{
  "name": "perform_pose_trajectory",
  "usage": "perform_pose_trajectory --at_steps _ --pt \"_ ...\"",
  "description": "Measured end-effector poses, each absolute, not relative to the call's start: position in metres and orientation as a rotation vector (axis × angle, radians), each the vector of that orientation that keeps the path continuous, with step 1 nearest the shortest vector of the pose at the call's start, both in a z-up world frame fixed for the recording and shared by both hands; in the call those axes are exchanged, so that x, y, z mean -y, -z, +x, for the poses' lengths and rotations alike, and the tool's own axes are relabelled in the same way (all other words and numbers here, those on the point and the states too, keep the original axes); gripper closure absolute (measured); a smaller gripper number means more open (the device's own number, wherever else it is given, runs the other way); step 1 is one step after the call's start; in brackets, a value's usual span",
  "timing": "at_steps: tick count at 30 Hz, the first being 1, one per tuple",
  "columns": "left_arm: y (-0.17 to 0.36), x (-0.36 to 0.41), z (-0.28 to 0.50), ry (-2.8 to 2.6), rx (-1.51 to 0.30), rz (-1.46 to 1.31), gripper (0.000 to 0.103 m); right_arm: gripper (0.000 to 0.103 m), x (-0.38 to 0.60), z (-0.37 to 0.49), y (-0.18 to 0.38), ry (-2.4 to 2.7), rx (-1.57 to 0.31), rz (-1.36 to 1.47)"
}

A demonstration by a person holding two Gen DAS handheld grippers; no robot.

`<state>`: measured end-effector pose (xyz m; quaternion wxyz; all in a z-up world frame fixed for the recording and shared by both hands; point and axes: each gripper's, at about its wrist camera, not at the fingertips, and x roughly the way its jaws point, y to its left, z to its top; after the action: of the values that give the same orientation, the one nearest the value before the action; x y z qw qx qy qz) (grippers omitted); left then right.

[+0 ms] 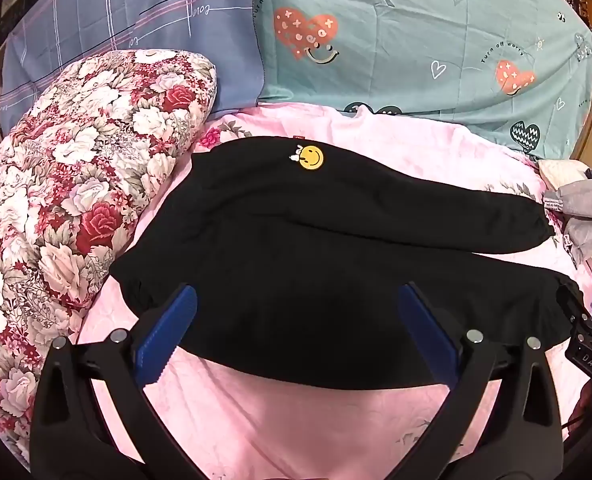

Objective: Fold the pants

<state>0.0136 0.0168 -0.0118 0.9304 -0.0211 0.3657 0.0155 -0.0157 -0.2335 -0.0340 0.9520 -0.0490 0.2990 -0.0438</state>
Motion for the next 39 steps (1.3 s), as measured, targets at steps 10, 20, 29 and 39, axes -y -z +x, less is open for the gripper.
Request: perform_pose_trajectory --at_steps 10,20,29,39 --pt "0.0051 -0.0159 0.0112 -0.029 -0.739 -0.037 0.002 0.001 0.2313 -0.0165 0.033 0.089 -0.599 -0.1" --pt "0.0029 -0.0143 0.0112 -0.033 -0.74 -0.038 0.002 0.001 0.2324 -0.0185 0.0319 0.091 -0.576 -0.103" --pt "0.0042 -0.0145 0.0113 -0.033 -0.747 -0.044 0.002 0.001 0.2314 -0.0191 0.0315 0.091 -0.574 -0.102" --pt "0.0049 -0.013 0.0115 -0.033 -0.749 -0.043 0.002 0.001 0.2336 -0.018 0.0336 0.088 -0.61 -0.09"
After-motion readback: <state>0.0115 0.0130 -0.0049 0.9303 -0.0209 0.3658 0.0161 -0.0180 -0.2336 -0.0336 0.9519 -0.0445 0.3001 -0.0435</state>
